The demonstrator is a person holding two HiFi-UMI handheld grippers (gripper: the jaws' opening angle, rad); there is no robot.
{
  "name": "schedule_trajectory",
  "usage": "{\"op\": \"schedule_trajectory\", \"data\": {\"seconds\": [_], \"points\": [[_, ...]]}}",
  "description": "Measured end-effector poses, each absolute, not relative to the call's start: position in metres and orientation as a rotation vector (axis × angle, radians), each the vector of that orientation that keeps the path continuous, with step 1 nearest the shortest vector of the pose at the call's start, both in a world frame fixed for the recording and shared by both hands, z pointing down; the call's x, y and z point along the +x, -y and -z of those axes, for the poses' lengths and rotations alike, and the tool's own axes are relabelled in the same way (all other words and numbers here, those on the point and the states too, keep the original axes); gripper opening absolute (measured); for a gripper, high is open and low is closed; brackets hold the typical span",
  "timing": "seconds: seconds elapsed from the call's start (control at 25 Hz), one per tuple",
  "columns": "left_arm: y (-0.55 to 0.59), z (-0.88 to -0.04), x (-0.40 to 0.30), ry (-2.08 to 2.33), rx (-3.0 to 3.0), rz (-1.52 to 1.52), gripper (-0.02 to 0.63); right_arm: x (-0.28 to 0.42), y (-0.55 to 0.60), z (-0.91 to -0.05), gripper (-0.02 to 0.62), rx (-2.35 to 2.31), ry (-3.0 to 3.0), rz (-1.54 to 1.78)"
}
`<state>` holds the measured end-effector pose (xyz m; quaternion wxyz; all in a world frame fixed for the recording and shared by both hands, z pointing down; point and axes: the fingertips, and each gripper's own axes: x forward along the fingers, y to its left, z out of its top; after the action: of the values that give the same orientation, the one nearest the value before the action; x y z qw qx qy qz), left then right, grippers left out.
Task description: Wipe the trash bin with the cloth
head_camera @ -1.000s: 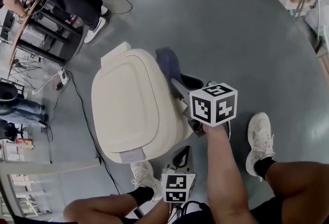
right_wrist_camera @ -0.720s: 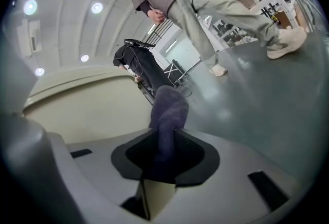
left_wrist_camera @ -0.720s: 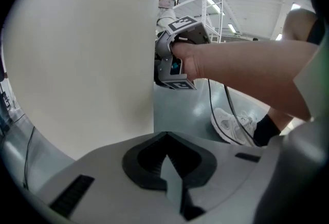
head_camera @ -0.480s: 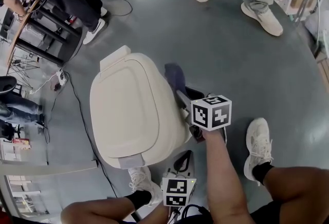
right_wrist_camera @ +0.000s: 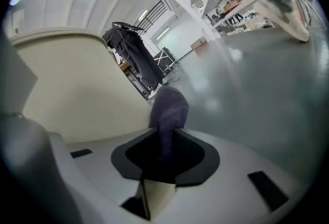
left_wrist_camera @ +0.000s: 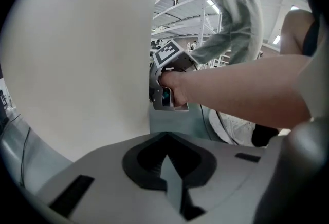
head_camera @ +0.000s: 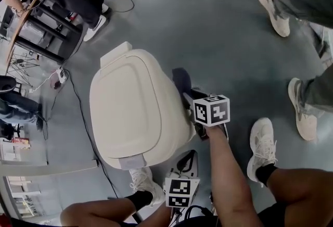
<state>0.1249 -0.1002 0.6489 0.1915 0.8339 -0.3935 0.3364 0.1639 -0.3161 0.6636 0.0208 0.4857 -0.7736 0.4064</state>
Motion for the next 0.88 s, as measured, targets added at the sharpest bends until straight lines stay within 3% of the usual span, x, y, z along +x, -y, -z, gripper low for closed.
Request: {"op": "schedule_trajectory", "data": {"seconds": [0.88], "points": [[0.109,-0.644,0.138,1.080,2.350,-0.841,-0.002,0.159,0.308,-0.746,0.098,1.483,2.238,-1.387]]}}
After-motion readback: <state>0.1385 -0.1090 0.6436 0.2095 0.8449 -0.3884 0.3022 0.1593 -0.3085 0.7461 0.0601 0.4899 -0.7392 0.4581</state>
